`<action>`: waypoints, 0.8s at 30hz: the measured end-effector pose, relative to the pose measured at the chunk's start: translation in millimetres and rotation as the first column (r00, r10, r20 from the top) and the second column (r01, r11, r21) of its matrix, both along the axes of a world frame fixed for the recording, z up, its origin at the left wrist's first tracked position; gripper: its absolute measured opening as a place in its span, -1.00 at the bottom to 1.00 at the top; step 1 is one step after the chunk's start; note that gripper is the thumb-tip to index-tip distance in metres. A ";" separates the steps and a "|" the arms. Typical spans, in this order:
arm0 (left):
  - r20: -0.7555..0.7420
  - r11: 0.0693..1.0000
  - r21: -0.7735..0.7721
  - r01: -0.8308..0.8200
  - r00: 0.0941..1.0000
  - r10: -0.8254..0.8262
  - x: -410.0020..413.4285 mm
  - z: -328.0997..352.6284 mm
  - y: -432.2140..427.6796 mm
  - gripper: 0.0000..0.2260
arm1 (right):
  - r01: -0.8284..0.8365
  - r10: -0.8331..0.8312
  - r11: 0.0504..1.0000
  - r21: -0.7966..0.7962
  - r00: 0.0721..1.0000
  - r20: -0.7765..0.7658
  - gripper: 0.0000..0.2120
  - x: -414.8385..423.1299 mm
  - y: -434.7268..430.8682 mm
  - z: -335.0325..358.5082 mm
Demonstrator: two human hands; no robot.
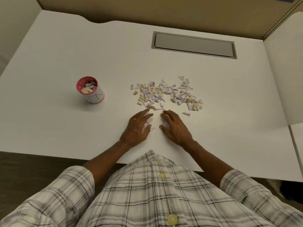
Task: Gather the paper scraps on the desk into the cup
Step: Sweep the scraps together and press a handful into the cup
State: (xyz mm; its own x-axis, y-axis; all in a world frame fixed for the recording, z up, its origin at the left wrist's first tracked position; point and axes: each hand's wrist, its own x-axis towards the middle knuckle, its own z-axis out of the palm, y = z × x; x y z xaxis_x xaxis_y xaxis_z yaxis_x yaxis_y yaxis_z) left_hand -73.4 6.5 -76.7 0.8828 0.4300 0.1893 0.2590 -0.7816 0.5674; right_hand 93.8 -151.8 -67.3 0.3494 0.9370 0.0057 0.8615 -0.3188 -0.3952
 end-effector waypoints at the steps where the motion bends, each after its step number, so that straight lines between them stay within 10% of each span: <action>1: -0.008 0.999 0.026 0.025 1.000 -0.025 0.8 -0.3 -0.3 -0.55 | -0.025 0.025 1.000 0.014 0.999 0.023 -0.56 -0.2 0.0 1.0; 7: -0.125 0.990 0.090 0.108 0.987 -0.096 -6.6 -3.7 -0.2 -0.58 | -0.135 0.123 0.985 0.106 0.986 0.110 -0.79 13.1 -31.0 8.2; 11: 0.069 0.999 0.022 0.038 0.997 -0.040 -6.7 -4.0 -1.4 -0.81 | 0.056 -0.047 0.997 0.059 0.988 -0.146 -0.57 22.3 -59.6 15.1; 19: -0.072 0.999 0.004 -0.052 0.996 0.053 -15.7 -7.3 1.9 -0.45 | 0.243 -0.239 0.970 -0.011 0.947 -0.216 -0.05 4.9 -84.7 -5.9; 24: -0.250 0.972 0.190 -0.138 0.951 0.184 -22.1 -9.2 1.3 -0.35 | 0.117 -0.118 0.993 -0.027 0.992 -0.046 -0.42 -15.4 -55.6 -13.4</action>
